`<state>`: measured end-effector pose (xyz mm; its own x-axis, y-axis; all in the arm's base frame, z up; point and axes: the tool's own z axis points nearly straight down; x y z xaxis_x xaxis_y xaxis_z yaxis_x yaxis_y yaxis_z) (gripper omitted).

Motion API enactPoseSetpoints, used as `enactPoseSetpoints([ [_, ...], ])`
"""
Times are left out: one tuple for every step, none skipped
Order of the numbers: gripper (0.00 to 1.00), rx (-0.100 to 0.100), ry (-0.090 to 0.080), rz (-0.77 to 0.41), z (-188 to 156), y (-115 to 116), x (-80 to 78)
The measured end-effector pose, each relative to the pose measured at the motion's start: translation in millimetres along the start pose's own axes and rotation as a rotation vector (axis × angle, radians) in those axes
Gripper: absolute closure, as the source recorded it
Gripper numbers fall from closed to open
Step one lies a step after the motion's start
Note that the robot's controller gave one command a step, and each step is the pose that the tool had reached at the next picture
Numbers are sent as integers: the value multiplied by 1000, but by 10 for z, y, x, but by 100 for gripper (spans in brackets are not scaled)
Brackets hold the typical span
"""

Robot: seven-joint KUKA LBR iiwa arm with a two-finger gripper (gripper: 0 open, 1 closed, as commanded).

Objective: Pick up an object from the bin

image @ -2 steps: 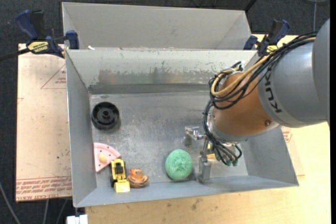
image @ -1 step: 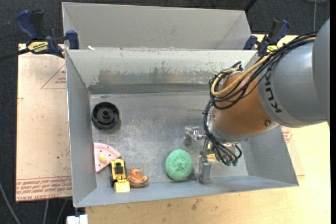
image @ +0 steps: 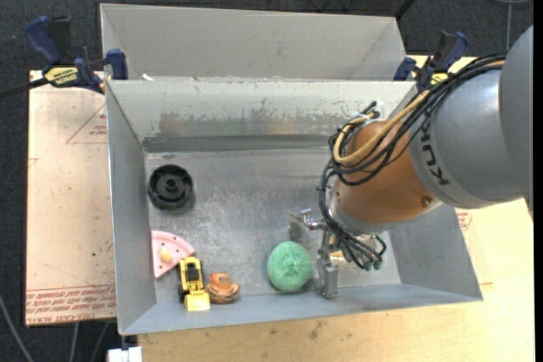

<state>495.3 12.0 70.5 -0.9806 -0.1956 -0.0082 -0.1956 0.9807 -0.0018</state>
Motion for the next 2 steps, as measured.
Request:
enactPoseSetpoints([
  [100,-3,1,-196,0,257,87],
  [100,-3,1,-196,0,257,87],
])
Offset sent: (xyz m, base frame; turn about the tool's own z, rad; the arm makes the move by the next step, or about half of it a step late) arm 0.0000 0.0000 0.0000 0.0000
